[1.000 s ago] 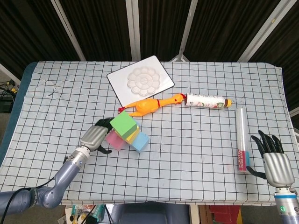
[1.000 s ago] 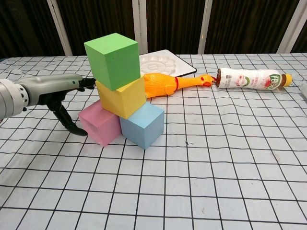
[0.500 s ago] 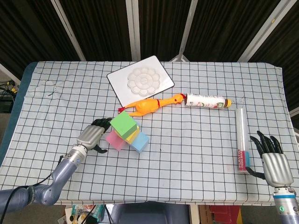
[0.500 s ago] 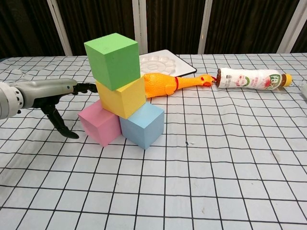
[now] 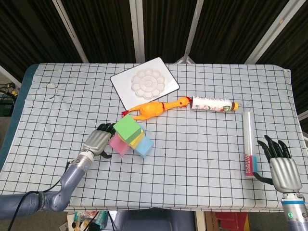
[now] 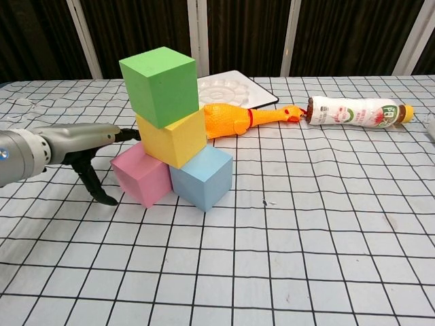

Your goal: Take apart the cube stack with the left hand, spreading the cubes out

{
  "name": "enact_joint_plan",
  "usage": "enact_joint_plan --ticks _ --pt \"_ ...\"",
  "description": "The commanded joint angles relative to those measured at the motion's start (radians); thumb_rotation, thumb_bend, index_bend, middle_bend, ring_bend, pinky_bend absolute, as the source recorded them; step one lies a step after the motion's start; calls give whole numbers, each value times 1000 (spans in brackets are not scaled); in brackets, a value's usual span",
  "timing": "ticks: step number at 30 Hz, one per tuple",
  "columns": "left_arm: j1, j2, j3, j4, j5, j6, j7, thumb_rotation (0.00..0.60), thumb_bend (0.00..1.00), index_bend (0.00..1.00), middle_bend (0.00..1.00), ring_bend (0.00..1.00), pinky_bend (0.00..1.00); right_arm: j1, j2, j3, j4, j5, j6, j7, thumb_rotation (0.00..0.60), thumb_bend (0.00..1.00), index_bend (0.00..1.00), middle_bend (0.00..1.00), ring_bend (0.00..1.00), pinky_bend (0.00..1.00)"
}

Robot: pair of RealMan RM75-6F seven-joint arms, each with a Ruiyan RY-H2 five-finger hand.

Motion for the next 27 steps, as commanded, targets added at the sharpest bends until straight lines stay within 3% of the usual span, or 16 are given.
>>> enact_joint_plan --ticks 1,19,23,27 --pt "-10 -16 -5 4 -8 3 6 600 21 0 5 0 39 1 1 -1 0 0 -2 1 600 26 142 30 126 54" --pt "-53 -82 -10 1 -3 15 52 600 21 0 0 3 40 -1 10 -4 -10 2 -3 5 600 26 142 30 127 54" --pt "-61 -93 -5 -2 -4 6 56 600 21 0 13 82 119 -3 13 -3 -11 3 0 12 600 26 142 30 127 54" --pt "-58 -97 -6 -1 17 23 46 600 21 0 98 198 225 -2 14 -4 -13 3 -3 13 600 25 142 30 128 54"
